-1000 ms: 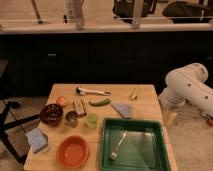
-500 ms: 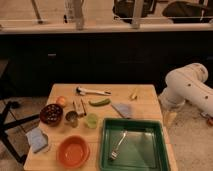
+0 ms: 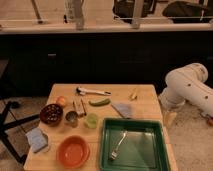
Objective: Wipe table surface with towel
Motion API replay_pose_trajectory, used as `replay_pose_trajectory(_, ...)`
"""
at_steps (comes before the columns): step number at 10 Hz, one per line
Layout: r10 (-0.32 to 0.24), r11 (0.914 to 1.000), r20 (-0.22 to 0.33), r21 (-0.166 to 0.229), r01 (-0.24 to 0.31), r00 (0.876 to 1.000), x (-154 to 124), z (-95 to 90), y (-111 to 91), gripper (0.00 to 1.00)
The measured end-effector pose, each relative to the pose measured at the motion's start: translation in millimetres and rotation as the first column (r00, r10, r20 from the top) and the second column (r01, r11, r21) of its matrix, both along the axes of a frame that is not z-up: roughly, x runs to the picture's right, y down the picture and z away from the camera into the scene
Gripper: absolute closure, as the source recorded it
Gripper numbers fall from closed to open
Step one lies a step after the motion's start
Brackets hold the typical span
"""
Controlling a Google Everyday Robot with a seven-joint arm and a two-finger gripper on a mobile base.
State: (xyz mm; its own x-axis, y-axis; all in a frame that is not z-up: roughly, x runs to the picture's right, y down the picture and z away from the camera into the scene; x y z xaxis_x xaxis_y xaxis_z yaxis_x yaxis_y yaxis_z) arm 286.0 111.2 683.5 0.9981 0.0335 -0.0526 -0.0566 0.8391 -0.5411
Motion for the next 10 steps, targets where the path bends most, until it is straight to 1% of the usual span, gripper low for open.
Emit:
replay_pose_trajectory(1, 0.001, 1.0000, 0.000, 0.001, -0.001, 1.000, 0.0, 0.1, -0.1, 0.20)
replay_pose_trajectory(2, 0.009, 0.9999, 0.003, 0.012, -0.010, 1.000, -1.0, 0.2, -1.7, 0.20)
replay_pose_trajectory(3, 0.033, 0.9990, 0.023, 0.030, -0.034, 0.999, -4.8, 1.2, -3.9, 0.20)
replay_pose_trajectory(4, 0.068, 0.9962, 0.065, 0.050, -0.071, 0.996, -11.6, 2.6, -7.1, 0.20)
replay_pose_trajectory(5, 0.091, 0.9923, 0.122, 0.072, -0.101, 0.988, -31.3, 5.7, -14.8, 0.20)
replay_pose_trajectory(7, 0.113, 0.9848, 0.205, 0.106, -0.137, 0.972, -62.9, 12.1, -29.1, 0.20)
replay_pose_trajectory(8, 0.122, 0.9811, 0.235, 0.118, -0.153, 0.964, -73.9, 16.5, -35.3, 0.20)
replay_pose_trajectory(9, 0.124, 0.9793, 0.263, 0.123, -0.161, 0.957, -86.6, 22.9, -40.8, 0.20)
replay_pose_trajectory(10, 0.129, 0.9777, 0.280, 0.124, -0.169, 0.951, -92.7, 28.7, -42.9, 0.20)
